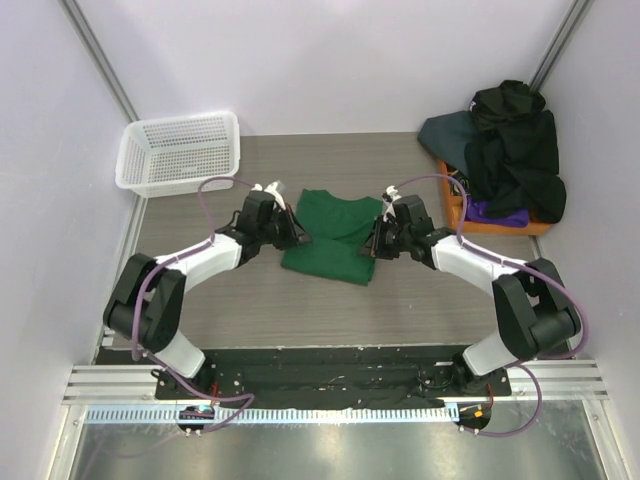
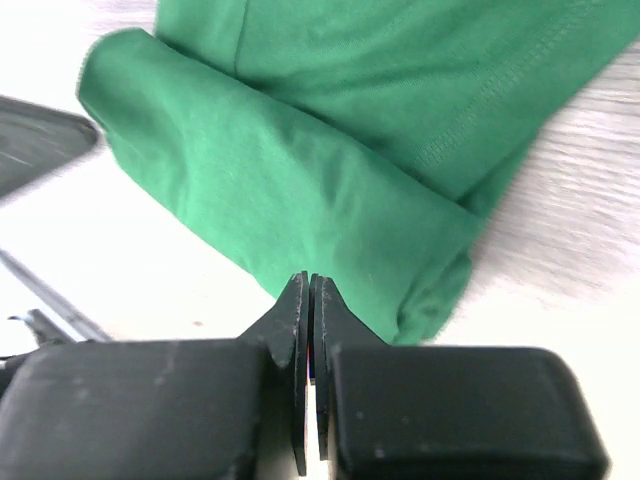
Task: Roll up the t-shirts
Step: Roll the T-shirt to the center of the board.
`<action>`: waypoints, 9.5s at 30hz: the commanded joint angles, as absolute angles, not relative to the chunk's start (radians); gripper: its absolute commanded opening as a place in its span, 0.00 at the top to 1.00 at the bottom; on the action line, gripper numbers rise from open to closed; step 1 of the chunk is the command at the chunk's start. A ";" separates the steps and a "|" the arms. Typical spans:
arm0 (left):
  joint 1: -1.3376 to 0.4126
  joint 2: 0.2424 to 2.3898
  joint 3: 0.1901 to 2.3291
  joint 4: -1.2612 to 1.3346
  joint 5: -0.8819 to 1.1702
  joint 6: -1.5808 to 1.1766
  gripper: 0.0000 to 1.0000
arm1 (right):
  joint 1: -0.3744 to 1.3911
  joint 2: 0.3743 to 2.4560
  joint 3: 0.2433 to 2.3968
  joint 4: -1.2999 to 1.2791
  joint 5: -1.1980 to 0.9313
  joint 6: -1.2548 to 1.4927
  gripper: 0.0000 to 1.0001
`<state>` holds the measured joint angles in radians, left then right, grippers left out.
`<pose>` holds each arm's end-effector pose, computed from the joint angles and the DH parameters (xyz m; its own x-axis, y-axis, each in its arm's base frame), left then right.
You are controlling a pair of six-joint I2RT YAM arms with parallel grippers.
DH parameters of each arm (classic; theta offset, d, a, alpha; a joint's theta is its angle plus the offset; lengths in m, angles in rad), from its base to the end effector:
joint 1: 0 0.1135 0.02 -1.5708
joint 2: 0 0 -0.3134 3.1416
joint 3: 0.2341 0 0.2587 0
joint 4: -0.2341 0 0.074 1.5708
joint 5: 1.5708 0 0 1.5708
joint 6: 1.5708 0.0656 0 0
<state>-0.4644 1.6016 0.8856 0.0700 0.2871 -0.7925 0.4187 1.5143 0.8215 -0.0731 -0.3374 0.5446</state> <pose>0.3209 -0.1815 0.2244 -0.8277 -0.3492 -0.4392 0.0602 0.7229 -0.6883 0.2947 0.1549 0.2176 -0.8534 0.1553 -0.4976 -0.1865 0.8004 0.5697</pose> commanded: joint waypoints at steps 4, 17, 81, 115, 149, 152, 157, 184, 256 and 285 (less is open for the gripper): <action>-0.460 1.580 0.979 -0.037 0.190 -0.709 0.97 | 0.482 1.457 0.902 -0.247 -0.101 0.437 0.99; -0.462 1.776 1.060 -0.032 0.158 -0.687 0.98 | 0.503 1.643 0.969 -0.239 -0.051 0.411 0.99; -0.362 1.818 0.817 0.437 0.210 -1.049 0.95 | 0.926 1.245 0.873 -0.406 0.207 0.483 0.66; -0.385 1.628 0.973 -0.060 0.209 -1.085 1.00 | 1.286 2.160 1.448 -0.440 1.315 0.331 0.13; -0.212 1.563 1.088 -0.224 0.276 -0.878 0.38 | 1.167 2.054 1.436 -0.499 0.913 0.377 0.99; -0.175 1.529 1.104 -0.271 0.273 -0.848 0.38 | 1.138 2.017 1.416 -0.467 0.795 0.371 0.99; -0.156 1.474 1.065 -0.273 0.282 -0.848 0.38 | 1.062 1.927 1.313 -0.364 0.563 0.379 0.99; -0.327 1.451 0.808 0.118 0.359 -0.910 0.46 | 0.562 1.930 0.660 0.960 -0.635 1.046 0.99; -0.474 2.029 1.129 0.422 0.304 -0.974 0.63 | 0.379 1.968 0.713 0.723 -0.733 0.973 0.85; -0.472 2.069 1.106 0.532 0.420 -0.962 0.63 | 0.443 1.456 0.868 -0.119 -0.408 0.517 0.36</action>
